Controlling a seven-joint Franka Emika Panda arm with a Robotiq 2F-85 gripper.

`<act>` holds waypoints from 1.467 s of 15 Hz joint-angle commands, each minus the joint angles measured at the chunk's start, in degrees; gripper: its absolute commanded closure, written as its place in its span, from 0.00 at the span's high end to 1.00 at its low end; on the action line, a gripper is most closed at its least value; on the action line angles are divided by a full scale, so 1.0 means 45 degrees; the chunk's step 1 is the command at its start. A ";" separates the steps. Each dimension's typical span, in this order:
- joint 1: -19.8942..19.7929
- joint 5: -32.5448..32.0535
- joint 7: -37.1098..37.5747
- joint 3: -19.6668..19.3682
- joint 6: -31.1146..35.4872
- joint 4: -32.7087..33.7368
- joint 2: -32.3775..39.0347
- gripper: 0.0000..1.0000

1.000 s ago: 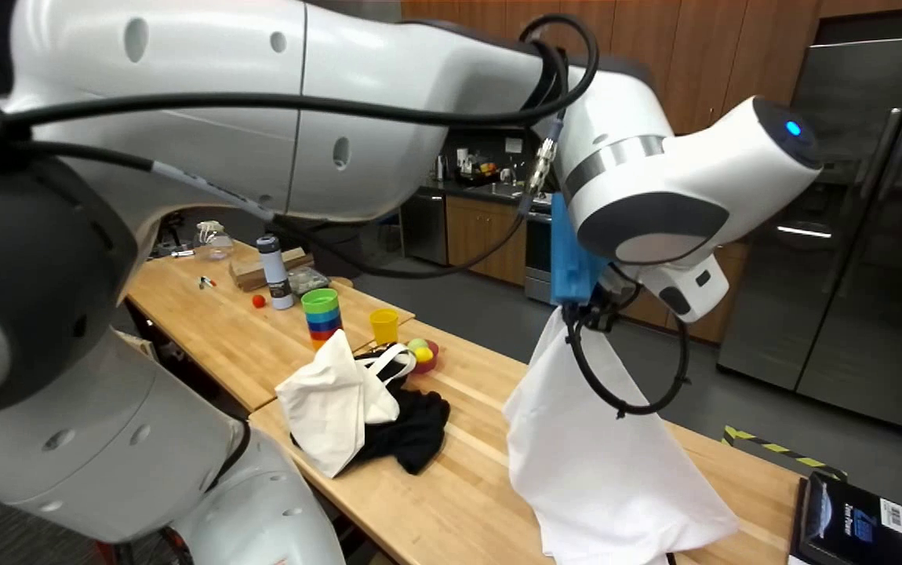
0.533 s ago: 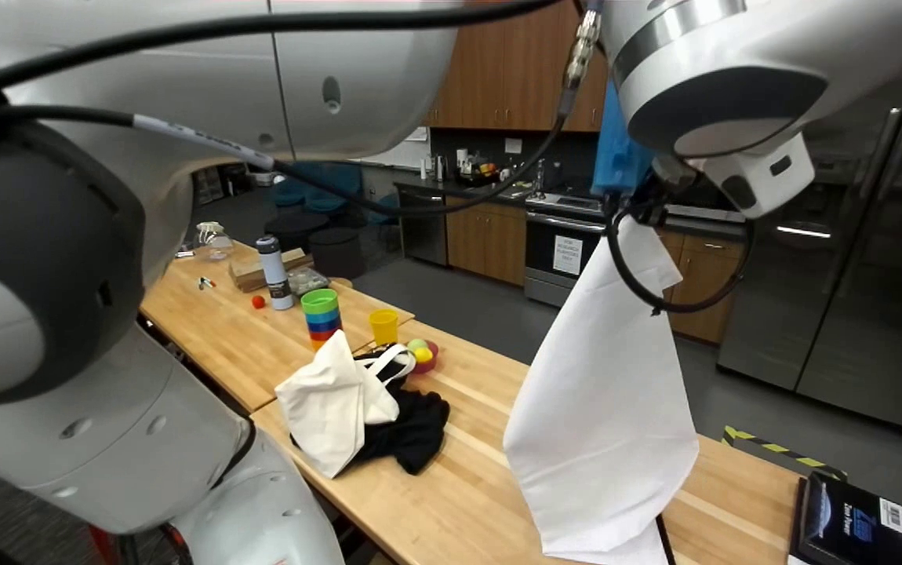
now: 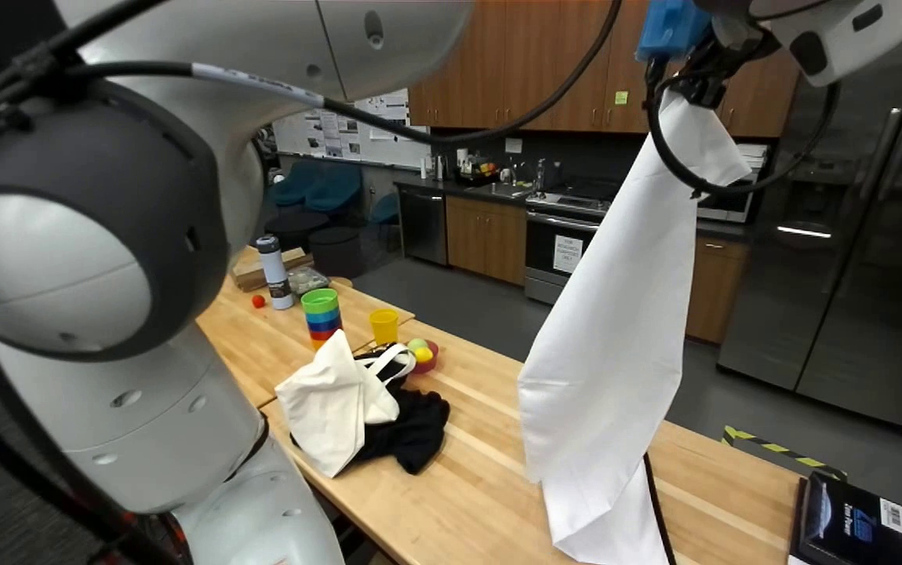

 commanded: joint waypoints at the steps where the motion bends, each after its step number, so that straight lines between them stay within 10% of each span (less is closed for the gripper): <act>1: -0.0192 0.0779 0.1018 -0.0271 -0.0350 0.2082 0.1217 0.00; 11: -0.1842 0.3593 0.2677 -0.1548 -0.0186 0.6108 0.3998 0.00; 22: -0.3326 0.4732 0.4993 -0.2220 0.3532 0.9964 0.6548 0.00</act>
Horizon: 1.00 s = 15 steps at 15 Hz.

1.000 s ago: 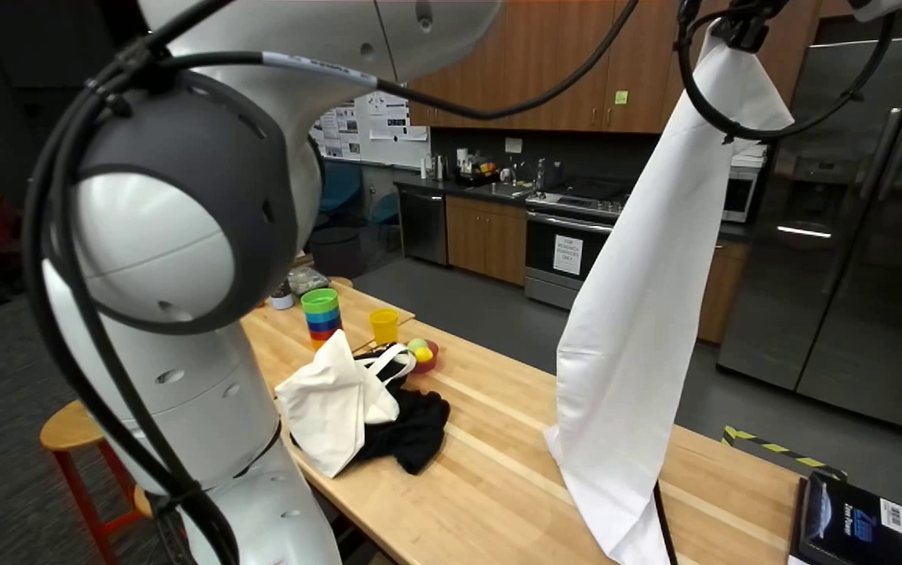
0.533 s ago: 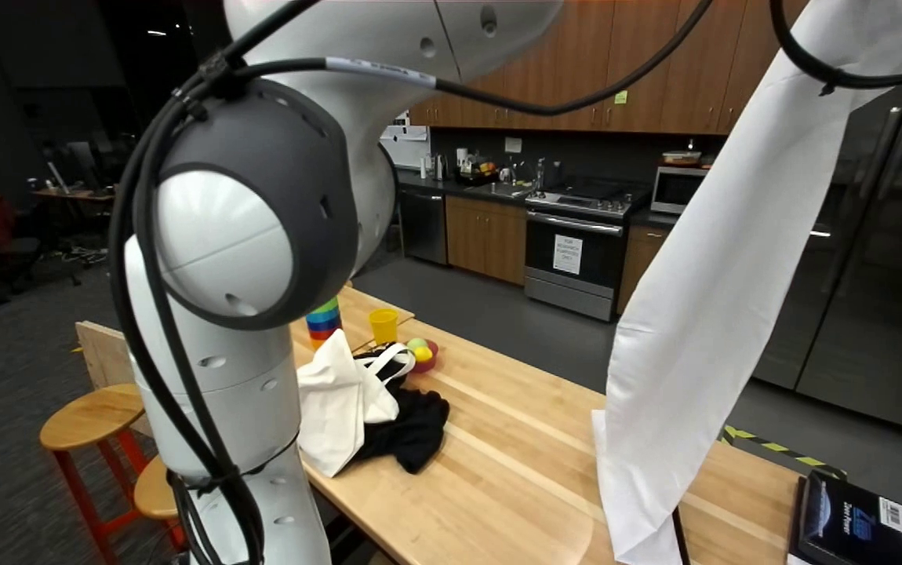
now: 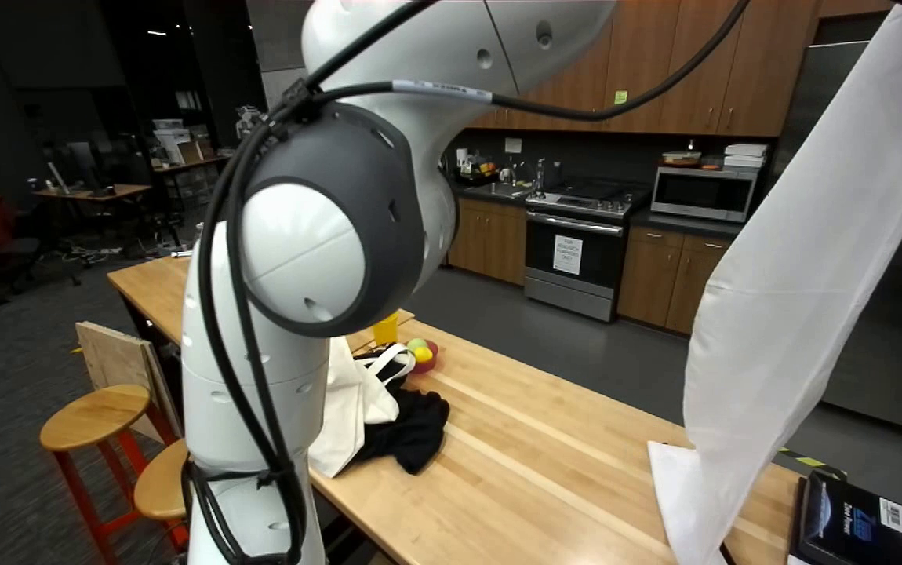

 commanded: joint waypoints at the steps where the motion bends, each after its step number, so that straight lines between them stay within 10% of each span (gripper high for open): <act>1: -0.0412 0.0118 0.1176 -0.0224 0.1084 0.1568 0.1010 0.00; 9: -0.0867 0.0243 0.1266 -0.0008 0.0876 0.2552 0.1561 0.00; 15: -0.1958 0.1331 0.1553 0.0508 -0.3488 0.2838 0.1491 0.00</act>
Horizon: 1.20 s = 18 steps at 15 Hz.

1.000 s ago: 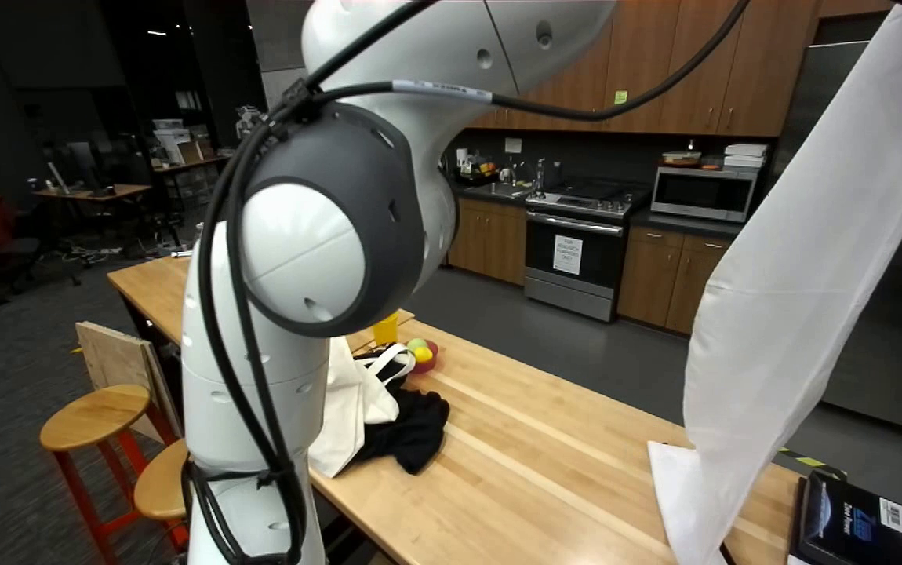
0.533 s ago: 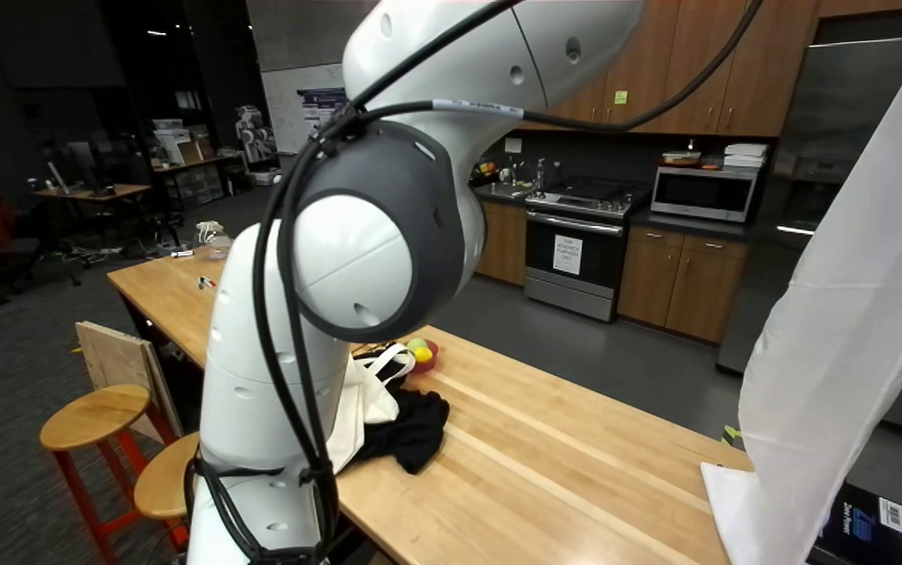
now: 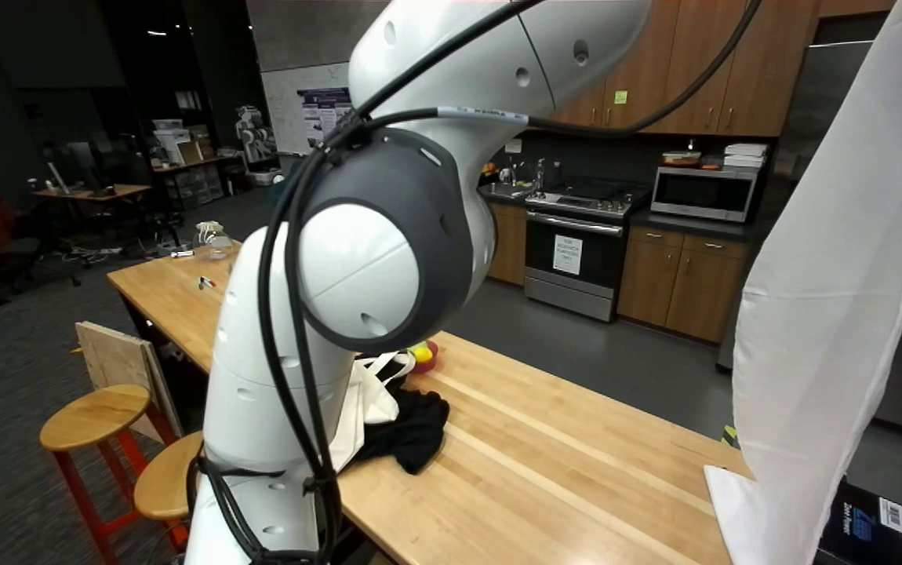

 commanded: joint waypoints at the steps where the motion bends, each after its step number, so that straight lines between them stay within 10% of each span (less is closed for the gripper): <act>1: -0.1134 0.0988 0.0842 0.0368 -0.3019 0.0618 0.0154 0.00; 11: -0.3968 0.3626 0.2231 0.1173 -1.1895 0.2568 0.1320 0.00; 14: -0.3419 0.0611 0.0748 0.3460 -1.1993 0.0585 0.0071 0.00; 18: -0.1681 -0.0087 -0.0484 0.2890 -1.2437 -0.1465 -0.0827 0.00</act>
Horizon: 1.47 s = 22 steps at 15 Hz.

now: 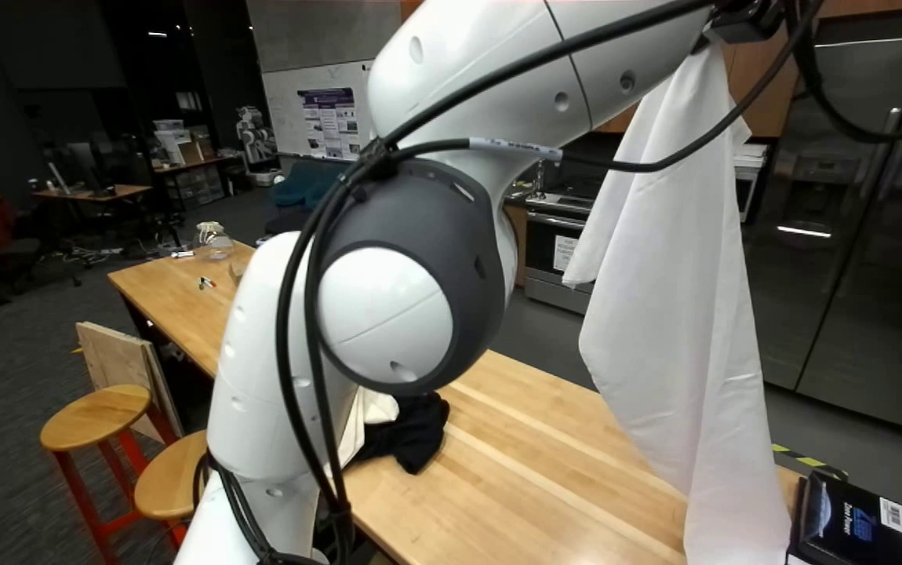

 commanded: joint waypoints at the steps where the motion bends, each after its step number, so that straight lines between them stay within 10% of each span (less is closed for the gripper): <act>1: 0.1263 -0.1074 -0.1115 0.0011 -0.0370 -0.2511 -0.1479 0.00; 19: 0.6063 -0.8491 -0.5931 0.1769 0.2019 -1.3912 -0.9423 0.00; 20: 0.6132 -0.8814 -0.6180 0.2019 0.2422 -1.4610 -0.9930 0.26; 21: 0.6139 -0.8313 -0.5769 0.1515 0.1574 -1.2808 -0.8472 0.02; 22: 0.6191 -0.8504 -0.5908 0.1698 0.1828 -1.3423 -0.8884 0.07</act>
